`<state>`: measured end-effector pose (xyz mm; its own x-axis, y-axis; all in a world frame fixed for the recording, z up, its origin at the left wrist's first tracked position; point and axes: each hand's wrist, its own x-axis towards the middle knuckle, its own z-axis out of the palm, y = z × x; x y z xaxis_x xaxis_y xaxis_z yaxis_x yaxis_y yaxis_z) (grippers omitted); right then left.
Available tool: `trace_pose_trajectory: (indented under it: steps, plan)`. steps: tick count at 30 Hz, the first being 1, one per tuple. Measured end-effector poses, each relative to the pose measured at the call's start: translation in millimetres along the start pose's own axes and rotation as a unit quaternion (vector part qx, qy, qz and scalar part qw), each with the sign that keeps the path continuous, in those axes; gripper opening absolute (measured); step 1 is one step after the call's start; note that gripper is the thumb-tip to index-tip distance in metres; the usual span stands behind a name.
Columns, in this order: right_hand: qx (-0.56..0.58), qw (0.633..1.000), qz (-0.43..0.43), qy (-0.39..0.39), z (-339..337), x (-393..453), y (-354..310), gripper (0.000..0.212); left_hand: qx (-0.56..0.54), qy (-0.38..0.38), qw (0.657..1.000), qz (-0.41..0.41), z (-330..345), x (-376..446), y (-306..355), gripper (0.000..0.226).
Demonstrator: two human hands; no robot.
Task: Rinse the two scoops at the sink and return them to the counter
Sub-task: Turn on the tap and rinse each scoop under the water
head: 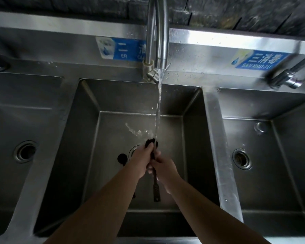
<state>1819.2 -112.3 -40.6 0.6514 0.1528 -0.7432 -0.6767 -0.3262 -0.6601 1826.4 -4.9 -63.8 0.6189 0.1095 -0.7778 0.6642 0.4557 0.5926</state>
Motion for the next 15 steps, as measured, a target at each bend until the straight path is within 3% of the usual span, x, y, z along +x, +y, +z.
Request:
trace_pose_trajectory:
  steps: [7, 15]
  plan:
    - [0.134, 0.99, -0.031, -0.016, -1, 11, -51, 0.017, -0.013, -0.055, 0.998, 0.039, 4, -17, 30, 0.02]
    - [0.235, 0.967, -0.089, -0.032, 1, 2, -101, 0.018, -0.053, -0.078, 0.982, 0.163, 17, -37, 81, 0.031]
